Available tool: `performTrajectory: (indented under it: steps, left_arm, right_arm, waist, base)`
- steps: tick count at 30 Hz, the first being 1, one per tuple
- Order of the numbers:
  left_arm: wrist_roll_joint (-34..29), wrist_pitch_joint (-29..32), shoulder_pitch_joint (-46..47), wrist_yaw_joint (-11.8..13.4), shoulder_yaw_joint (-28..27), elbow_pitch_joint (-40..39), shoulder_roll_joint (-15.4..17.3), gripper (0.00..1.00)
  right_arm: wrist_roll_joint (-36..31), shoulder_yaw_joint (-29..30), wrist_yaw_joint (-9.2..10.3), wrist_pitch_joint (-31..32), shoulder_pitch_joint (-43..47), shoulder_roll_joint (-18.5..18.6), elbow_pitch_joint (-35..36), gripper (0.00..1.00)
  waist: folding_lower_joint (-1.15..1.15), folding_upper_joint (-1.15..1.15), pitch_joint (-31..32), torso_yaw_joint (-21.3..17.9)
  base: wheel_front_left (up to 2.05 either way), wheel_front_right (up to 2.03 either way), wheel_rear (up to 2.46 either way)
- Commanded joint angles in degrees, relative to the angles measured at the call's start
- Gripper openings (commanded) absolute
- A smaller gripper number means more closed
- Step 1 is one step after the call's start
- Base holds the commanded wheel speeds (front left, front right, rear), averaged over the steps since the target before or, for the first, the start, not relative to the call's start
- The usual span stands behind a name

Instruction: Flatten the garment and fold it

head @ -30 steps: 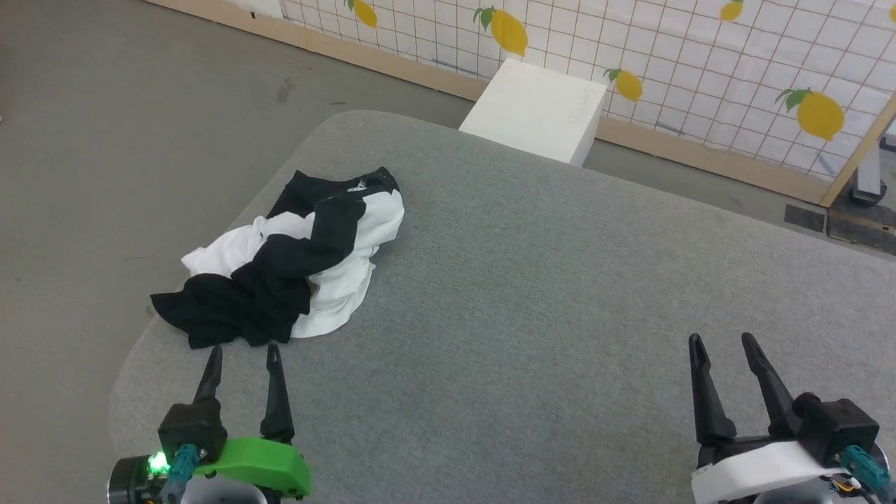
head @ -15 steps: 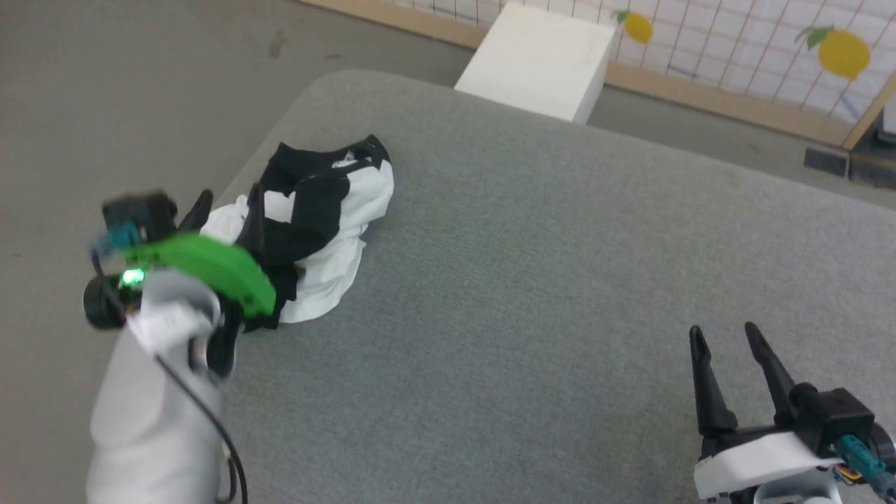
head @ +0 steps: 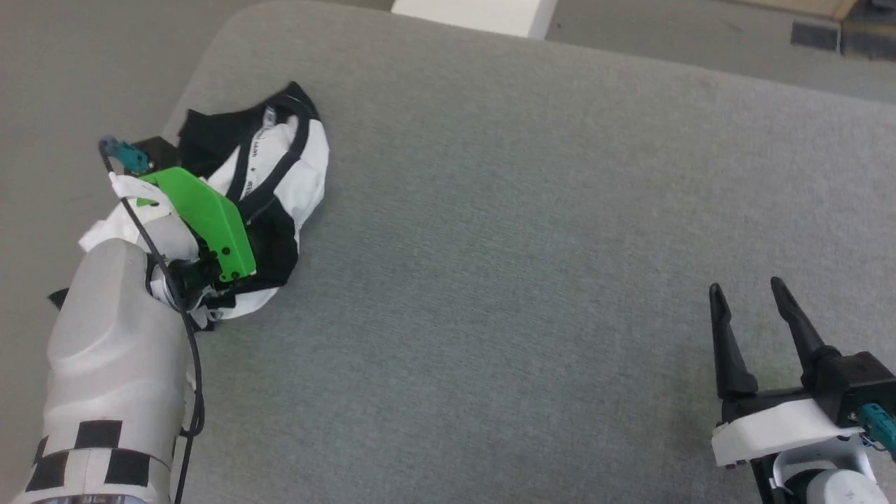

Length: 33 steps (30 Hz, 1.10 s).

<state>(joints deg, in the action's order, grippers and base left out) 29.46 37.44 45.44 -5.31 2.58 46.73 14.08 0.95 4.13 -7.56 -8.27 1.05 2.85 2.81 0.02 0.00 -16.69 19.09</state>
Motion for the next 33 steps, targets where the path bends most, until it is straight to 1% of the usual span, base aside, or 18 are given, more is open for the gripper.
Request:
performTrajectory:
  steps: [1, 3, 8, 9, 10, 11, 13, 17, 21, 25, 28, 30, 33]
  left_arm:
    - [-0.7, 0.74, 0.74, 0.63, 0.38, 1.06, -0.12, 1.0]
    - [-0.49, 1.23, 0.55, 1.2, 0.49, 2.36, -0.7, 1.0]
    - [1.2, 1.26, 0.08, 1.53, -0.01, 5.67, -2.79, 1.0]
    - [1.61, 0.85, 0.15, 1.5, -0.28, 6.0, -3.12, 0.26]
    - [1.79, -0.01, 0.26, 1.39, -0.39, 6.26, -3.36, 0.0]
    - [1.84, -0.39, 0.32, 1.16, -0.26, 6.55, -3.5, 0.0]
    - [2.37, -2.97, 0.69, 1.05, -0.95, 6.61, -3.6, 0.0]
    - [1.89, -10.41, 2.11, 0.72, -1.46, 5.85, -2.95, 0.0]
    - [1.43, -17.73, 4.62, -0.65, -1.15, 3.4, -2.16, 0.0]
    - [1.31, -22.6, 8.66, -1.8, 0.59, -1.23, -0.97, 0.0]
    - [0.82, -24.5, 11.79, -2.06, 2.95, -5.63, 0.29, 0.0]
    - [1.29, -23.99, 13.87, -2.13, 5.45, -9.11, 0.6, 0.0]
    - [4.12, -22.79, 16.96, -2.15, 9.41, -15.09, 0.23, 0.0]
  right_arm:
    - [-0.37, 0.26, 0.08, 0.33, -0.94, 0.03, 0.89, 1.0]
    - [-0.61, 0.55, 0.08, 0.66, -0.87, 0.03, 1.83, 1.0]
    - [-0.89, 1.14, 0.08, 1.1, -0.91, 0.03, 3.11, 1.0]
    - [-0.85, 1.17, 0.08, 1.12, -0.95, 0.03, 3.15, 1.0]
    - [-0.77, 1.2, 0.08, 1.12, -0.98, 0.03, 3.1, 1.0]
    - [-0.66, 1.14, 0.08, 1.12, -1.0, 0.03, 3.03, 1.0]
    - [-0.38, 0.89, 0.08, 1.05, -1.1, 0.03, 2.73, 1.0]
    - [0.13, 0.55, 0.08, 0.58, -1.31, 0.03, 1.61, 1.0]
    - [1.27, 0.0, 0.08, -0.52, -1.33, 0.03, -0.21, 1.0]
    - [2.9, -0.57, 0.08, -2.13, -1.76, 0.03, -2.72, 1.0]
    - [4.71, -1.13, 0.08, -3.51, -1.9, 0.03, -4.98, 1.0]
    - [6.11, -1.5, 0.08, -4.43, -1.91, 0.03, -6.59, 1.0]
    - [7.78, -1.84, 0.08, -5.54, -1.74, 0.03, -8.87, 1.0]
  waist:
    - [-0.02, 0.0, -4.05, -2.92]
    - [-0.02, 0.0, -5.17, -3.16]
    - [-0.02, 0.0, -6.85, -3.06]
    - [-0.02, 0.0, -6.93, -2.98]
    - [-0.02, 0.0, -6.89, -2.8]
    - [-0.02, 0.0, -6.79, -2.6]
    - [-0.02, 0.0, -6.23, -2.15]
    - [-0.02, 0.0, -4.23, -1.28]
    - [-0.02, 0.0, -1.33, -0.71]
    - [-0.02, 0.0, 1.61, -1.12]
    - [-0.02, 0.0, 4.0, -2.41]
    - [-0.02, 0.0, 5.58, -3.65]
    - [-0.02, 0.0, 7.79, -5.8]
  base:
    - [0.0, 0.0, 0.0]
    - [0.0, 0.0, 0.0]
    - [0.0, 0.0, 0.0]
    - [0.0, 0.0, 0.0]
    - [0.0, 0.0, 0.0]
    - [0.0, 0.0, 0.0]
    - [0.0, 0.0, 0.0]
    - [0.0, 0.0, 0.0]
    - [0.0, 0.0, 0.0]
    - [0.0, 0.0, 0.0]
    - [0.0, 0.0, 0.0]
    - [0.0, 0.0, 0.0]
    - [0.0, 0.0, 0.0]
